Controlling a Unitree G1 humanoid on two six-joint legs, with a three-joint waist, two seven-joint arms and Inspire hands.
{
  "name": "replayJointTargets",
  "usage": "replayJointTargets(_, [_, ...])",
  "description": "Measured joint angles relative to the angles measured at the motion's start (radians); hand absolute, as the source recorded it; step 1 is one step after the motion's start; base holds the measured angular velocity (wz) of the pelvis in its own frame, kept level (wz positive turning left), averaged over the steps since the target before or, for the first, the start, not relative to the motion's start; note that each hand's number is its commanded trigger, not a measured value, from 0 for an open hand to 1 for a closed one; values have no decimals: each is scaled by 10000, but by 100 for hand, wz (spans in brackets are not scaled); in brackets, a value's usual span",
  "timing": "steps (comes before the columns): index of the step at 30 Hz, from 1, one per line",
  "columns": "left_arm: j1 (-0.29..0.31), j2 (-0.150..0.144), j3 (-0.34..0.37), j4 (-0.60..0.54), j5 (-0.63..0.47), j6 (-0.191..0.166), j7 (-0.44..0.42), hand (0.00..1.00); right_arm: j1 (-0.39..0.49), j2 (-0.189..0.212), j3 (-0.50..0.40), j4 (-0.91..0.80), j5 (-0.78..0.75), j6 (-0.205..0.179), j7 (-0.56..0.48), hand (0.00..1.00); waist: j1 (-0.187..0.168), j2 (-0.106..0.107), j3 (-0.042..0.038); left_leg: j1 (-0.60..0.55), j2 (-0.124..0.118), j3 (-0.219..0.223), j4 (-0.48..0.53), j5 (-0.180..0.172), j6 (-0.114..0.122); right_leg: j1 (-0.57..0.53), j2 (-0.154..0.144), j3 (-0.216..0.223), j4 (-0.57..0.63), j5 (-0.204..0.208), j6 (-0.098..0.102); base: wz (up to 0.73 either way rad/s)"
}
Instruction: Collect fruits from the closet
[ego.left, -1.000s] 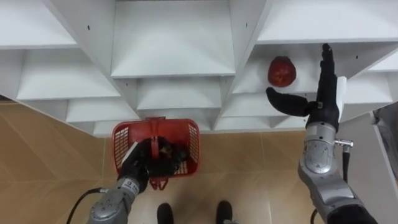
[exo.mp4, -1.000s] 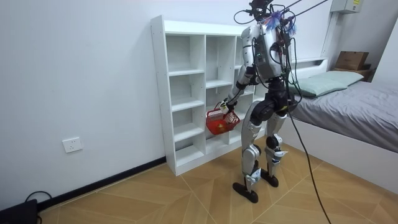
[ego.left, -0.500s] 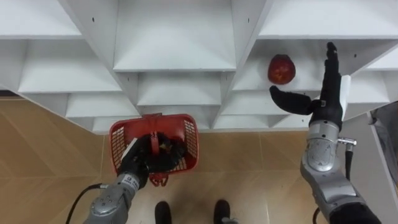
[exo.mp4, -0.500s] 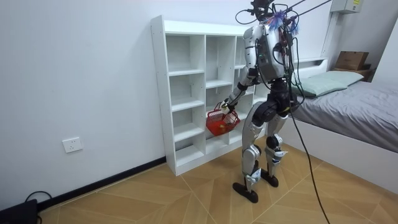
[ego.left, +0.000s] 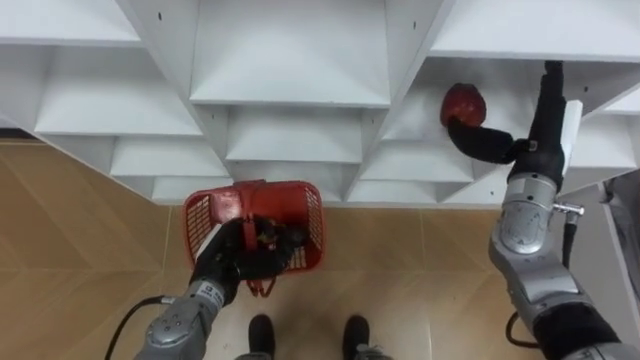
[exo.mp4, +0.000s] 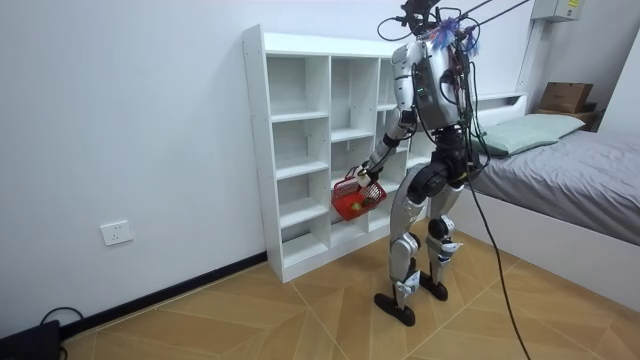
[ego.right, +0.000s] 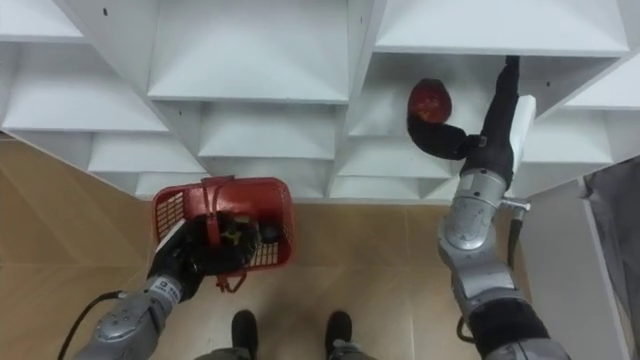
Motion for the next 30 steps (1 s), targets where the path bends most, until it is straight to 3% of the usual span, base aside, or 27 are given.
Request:
replayJointTargets(19, [-163,31,-134,170,0,321,-85,100,-893,-197,23,462,228,326,245,0,214,-144,48,-351,8,-4,-13,67,-1,-368,-63,-6,33,26,-33,0])
replayJointTargets(25, [-467,32,-146,671,0,499,-138,100,-989,-209,30,1284,316,860,784,0,337,-218,102,-422,-1,-18,12,71,-5,-429,-84,-11,42,25,-33,0])
replayJointTargets(27, [-537,38,-194,670,0,499,-99,100,-1102,-213,56,1475,460,1050,1059,0,364,-291,164,-535,-7,-17,58,75,1,-595,-102,-2,168,23,-37,0])
replayJointTargets(30, [-615,44,-398,671,-2,499,-66,100,-1191,-218,72,1621,715,1212,1292,0,420,-316,191,-664,-5,-17,119,75,2,-706,-105,-1,196,24,-37,0])
